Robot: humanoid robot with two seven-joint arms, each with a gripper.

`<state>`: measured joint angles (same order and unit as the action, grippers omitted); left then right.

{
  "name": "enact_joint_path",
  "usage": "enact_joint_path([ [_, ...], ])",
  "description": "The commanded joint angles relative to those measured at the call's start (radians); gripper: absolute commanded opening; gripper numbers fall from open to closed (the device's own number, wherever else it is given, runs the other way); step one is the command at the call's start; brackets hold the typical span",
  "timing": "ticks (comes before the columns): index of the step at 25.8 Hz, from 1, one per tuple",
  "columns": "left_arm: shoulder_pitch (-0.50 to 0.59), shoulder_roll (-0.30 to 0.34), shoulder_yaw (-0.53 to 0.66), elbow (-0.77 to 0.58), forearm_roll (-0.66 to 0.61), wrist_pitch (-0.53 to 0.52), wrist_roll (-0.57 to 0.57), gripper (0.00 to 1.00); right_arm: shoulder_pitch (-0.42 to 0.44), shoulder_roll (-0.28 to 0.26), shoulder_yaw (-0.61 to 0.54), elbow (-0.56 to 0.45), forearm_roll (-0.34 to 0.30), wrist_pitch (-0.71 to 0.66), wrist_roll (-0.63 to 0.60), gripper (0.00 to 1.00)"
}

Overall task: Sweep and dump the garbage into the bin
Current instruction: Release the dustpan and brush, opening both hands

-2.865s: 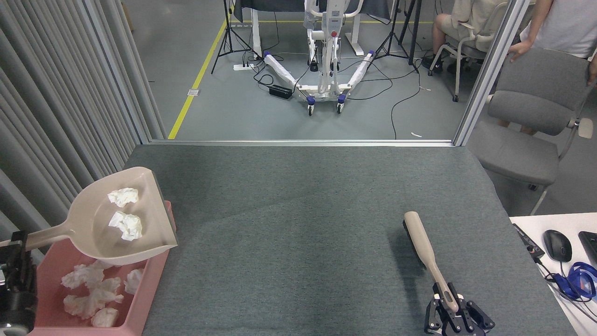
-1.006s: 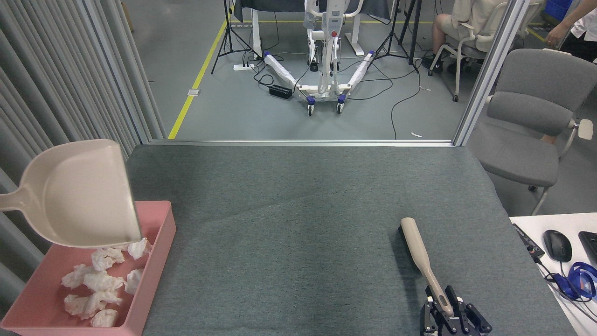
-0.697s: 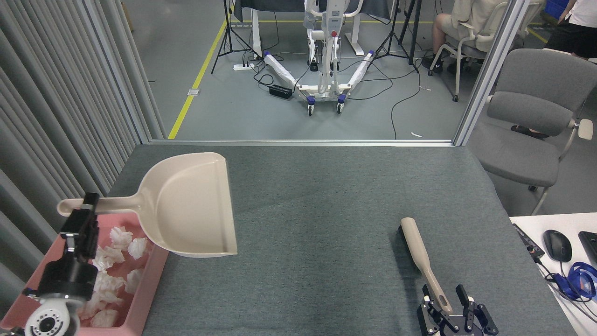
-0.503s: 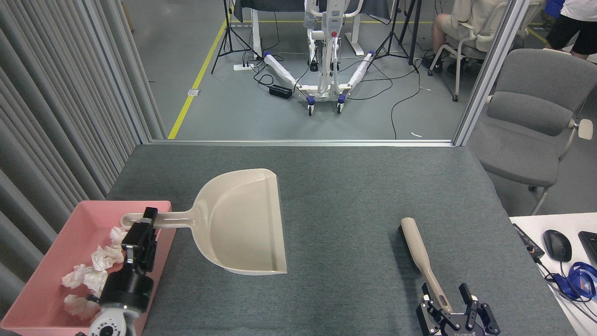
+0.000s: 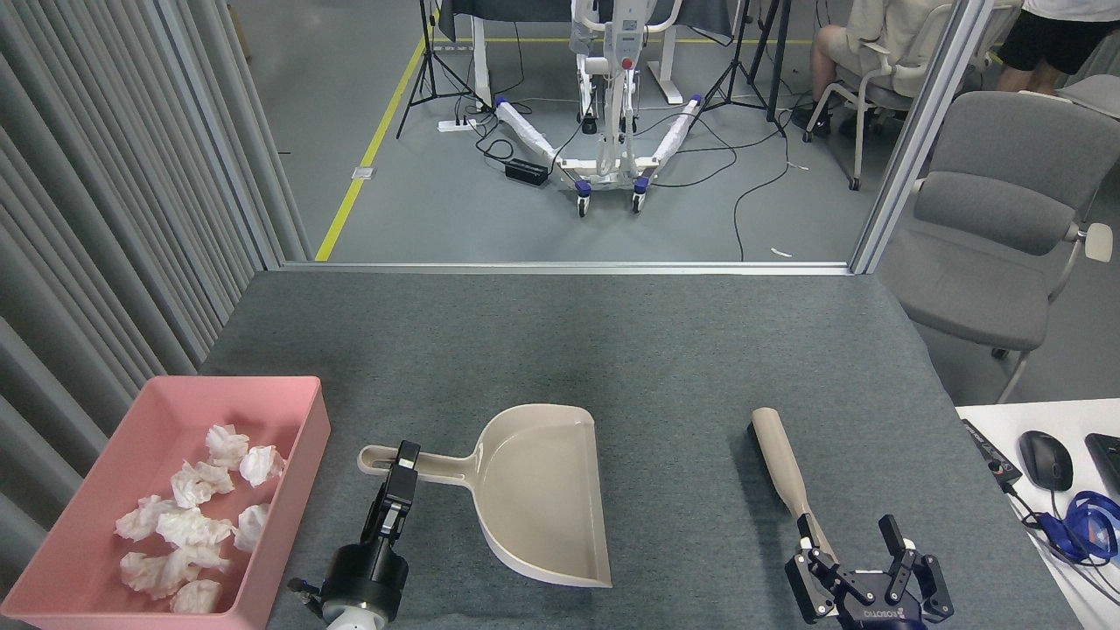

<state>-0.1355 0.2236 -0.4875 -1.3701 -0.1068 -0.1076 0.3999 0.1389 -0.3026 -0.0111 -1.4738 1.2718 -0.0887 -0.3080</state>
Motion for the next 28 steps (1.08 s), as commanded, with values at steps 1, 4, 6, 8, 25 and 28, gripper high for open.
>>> enact_joint_path([
  [1, -0.009, -0.036, 0.004, 0.045, -0.011, 0.002, 0.002, 0.0, 0.011, 0.0, -0.015, -0.034, 0.0, -0.002, 0.015, 0.98],
  [4, -0.012, -0.038, 0.004, 0.055, -0.002, 0.003, 0.004, 0.0, 0.015, 0.002, -0.017, -0.036, 0.0, -0.003, 0.015, 0.98],
  [6, -0.013, -0.049, 0.009, 0.078, -0.001, 0.003, 0.004, 0.0, 0.018, 0.0, -0.021, -0.045, 0.0, -0.003, 0.015, 0.98],
  [8, -0.016, -0.064, 0.014, 0.089, -0.001, 0.002, 0.004, 0.0, 0.021, 0.0, -0.029, -0.052, 0.0, -0.005, 0.017, 0.98],
  [25, -0.027, -0.118, 0.02, 0.167, -0.004, -0.041, 0.013, 0.01, 0.045, -0.001, -0.056, -0.126, 0.003, 0.012, 0.067, 0.98],
  [28, -0.03, -0.125, 0.021, 0.192, -0.005, -0.044, 0.013, 0.07, 0.045, -0.001, -0.055, -0.137, 0.008, 0.044, 0.069, 0.98],
])
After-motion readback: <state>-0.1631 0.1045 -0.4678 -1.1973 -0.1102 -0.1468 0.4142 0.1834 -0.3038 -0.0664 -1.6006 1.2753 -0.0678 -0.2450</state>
